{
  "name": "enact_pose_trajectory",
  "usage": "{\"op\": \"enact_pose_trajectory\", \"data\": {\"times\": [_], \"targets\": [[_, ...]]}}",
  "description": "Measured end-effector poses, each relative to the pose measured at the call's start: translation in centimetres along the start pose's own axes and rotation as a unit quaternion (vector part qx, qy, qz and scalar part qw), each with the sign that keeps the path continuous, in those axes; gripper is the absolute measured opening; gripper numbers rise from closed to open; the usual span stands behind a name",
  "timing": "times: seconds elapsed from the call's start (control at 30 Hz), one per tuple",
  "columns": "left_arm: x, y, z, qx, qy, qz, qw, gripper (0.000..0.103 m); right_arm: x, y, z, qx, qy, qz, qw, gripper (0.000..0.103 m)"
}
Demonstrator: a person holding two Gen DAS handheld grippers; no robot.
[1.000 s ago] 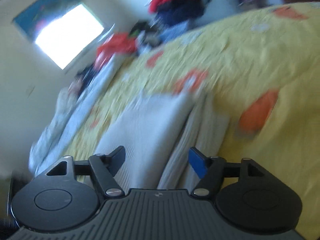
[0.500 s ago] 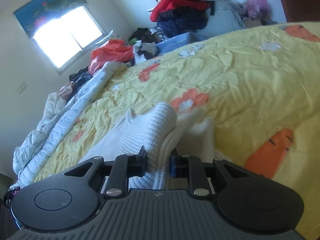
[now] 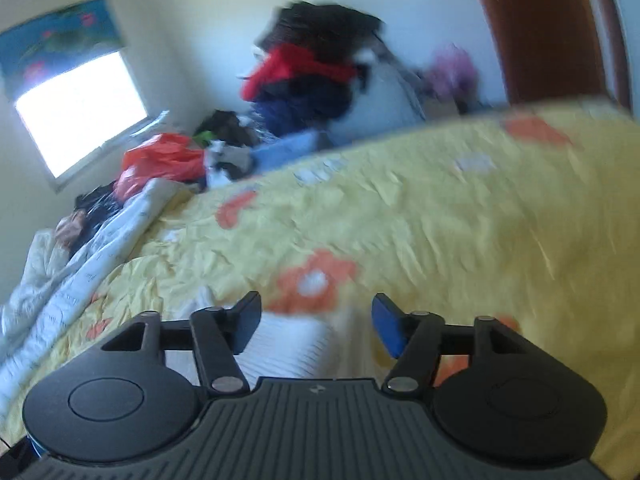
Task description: Fold small clothes
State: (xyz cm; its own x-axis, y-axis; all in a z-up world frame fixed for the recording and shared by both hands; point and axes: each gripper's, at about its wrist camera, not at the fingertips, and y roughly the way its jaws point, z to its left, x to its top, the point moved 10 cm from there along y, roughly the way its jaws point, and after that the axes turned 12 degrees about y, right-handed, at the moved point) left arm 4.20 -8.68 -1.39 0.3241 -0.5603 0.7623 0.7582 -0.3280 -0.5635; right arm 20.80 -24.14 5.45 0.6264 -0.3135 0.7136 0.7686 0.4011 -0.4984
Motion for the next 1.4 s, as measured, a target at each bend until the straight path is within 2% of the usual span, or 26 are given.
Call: {"op": "enact_pose_trajectory", "data": {"times": [0.1, 0.17, 0.2, 0.23, 0.3, 0.33, 0.43, 0.53, 0.63, 0.67, 0.7, 0.73, 0.77, 0.83, 0.87, 0.9, 1.0, 1.07, 1.1, 1.13, 1.2, 1.27, 1.33, 1.4], "targets": [[0.0, 0.0, 0.1, -0.001, 0.0, 0.002, 1.0, 0.103, -1.9, 1.9, 2.7, 0.001, -0.07, 0.041, 0.997, 0.071], [0.0, -0.1, 0.1, -0.001, -0.001, 0.002, 1.0, 0.103, -4.1, 4.0, 2.5, -0.027, -0.113, 0.08, 0.99, 0.073], [-0.1, -0.1, 0.1, -0.001, -0.002, 0.001, 1.0, 0.103, -5.3, 5.1, 1.5, -0.045, -0.127, 0.102, 0.986, 0.071], [-0.1, -0.1, 0.1, -0.001, -0.001, 0.0, 1.0, 0.103, -5.9, 5.6, 0.8, -0.027, -0.123, 0.091, 0.988, 0.073], [-0.1, -0.1, 0.1, 0.0, -0.002, -0.002, 1.0, 0.103, -5.4, 5.4, -0.3, 0.005, -0.076, 0.088, 0.993, 0.071], [-0.1, -0.1, 0.1, 0.0, -0.002, -0.002, 1.0, 0.103, -5.2, 5.3, -0.5, 0.002, -0.068, 0.091, 0.993, 0.07], [-0.1, -0.1, 0.1, 0.0, -0.001, -0.003, 1.0, 0.103, -5.1, 4.6, 0.3, -0.024, -0.101, 0.088, 0.991, 0.069], [-0.3, -0.2, 0.2, 0.0, -0.003, -0.005, 1.0, 0.103, -4.9, 2.7, 1.8, -0.052, -0.103, 0.051, 0.992, 0.068], [-0.3, -0.3, 0.1, 0.002, -0.003, -0.006, 1.0, 0.103, -5.4, 0.5, 4.1, -0.01, -0.117, 0.021, 0.993, 0.071], [-0.3, -0.3, 0.1, 0.003, -0.003, -0.007, 1.0, 0.103, -6.3, 0.4, 4.7, 0.006, -0.12, 0.033, 0.992, 0.075], [-0.3, -0.3, 0.1, 0.003, -0.003, -0.007, 1.0, 0.103, -7.6, 1.1, 4.5, 0.007, -0.126, 0.065, 0.99, 0.081], [-0.3, -0.3, 0.1, 0.003, -0.002, -0.007, 1.0, 0.103, -8.7, 2.1, 3.8, -0.002, -0.133, 0.091, 0.987, 0.081], [-0.3, -0.3, 0.0, 0.002, -0.001, -0.008, 1.0, 0.103, -8.9, 2.3, 3.2, 0.013, -0.133, 0.076, 0.988, 0.083], [-0.2, -0.4, 0.0, 0.004, 0.003, -0.008, 1.0, 0.103, -7.9, 1.9, 2.3, 0.013, -0.087, 0.078, 0.993, 0.077], [-0.2, -0.6, 0.2, 0.008, -0.001, -0.008, 0.9999, 0.103, -7.2, 1.4, 2.0, -0.006, -0.061, 0.079, 0.995, 0.067], [-0.1, -1.2, 0.5, 0.012, -0.014, -0.011, 0.9998, 0.103, -6.8, 0.6, 2.0, -0.019, -0.049, 0.077, 0.996, 0.064], [-0.1, -3.6, 0.9, 0.005, -0.05, -0.04, 0.9979, 0.103, -7.2, -3.0, 4.2, 0.015, -0.065, 0.046, 0.997, 0.066], [-0.2, -4.7, 0.5, 0.001, -0.054, -0.053, 0.9971, 0.103, -8.9, -4.6, 5.0, 0.028, -0.083, 0.044, 0.995, 0.074], [-0.4, -4.7, 0.1, -0.004, -0.052, -0.049, 0.9974, 0.103, -10.6, -4.6, 4.8, 0.029, -0.091, 0.063, 0.993, 0.081], [-0.9, -4.3, -0.4, -0.011, -0.05, -0.035, 0.9981, 0.103, -12.1, -4.2, 4.1, 0.02, -0.104, 0.076, 0.991, 0.081], [-1.8, -3.2, -1.1, -0.011, -0.043, -0.017, 0.9989, 0.103, -12.9, -4.9, 3.6, 0.017, -0.137, 0.048, 0.989, 0.079], [-2.1, -3.2, -0.7, 0.011, -0.051, -0.014, 0.9986, 0.103, -12.4, -6.9, 3.4, -0.005, -0.098, 0.041, 0.994, 0.077], [-2.1, -4.5, 0.1, 0.01, -0.094, -0.021, 0.9953, 0.103, -12.1, -9.7, 4.2, -0.009, -0.063, 0.022, 0.998, 0.078], [-2.3, -6.5, 1.1, 0.018, -0.141, -0.05, 0.9886, 0.103, -12.4, -12.3, 4.4, 0.007, -0.048, -0.008, 0.999, 0.088]]}}
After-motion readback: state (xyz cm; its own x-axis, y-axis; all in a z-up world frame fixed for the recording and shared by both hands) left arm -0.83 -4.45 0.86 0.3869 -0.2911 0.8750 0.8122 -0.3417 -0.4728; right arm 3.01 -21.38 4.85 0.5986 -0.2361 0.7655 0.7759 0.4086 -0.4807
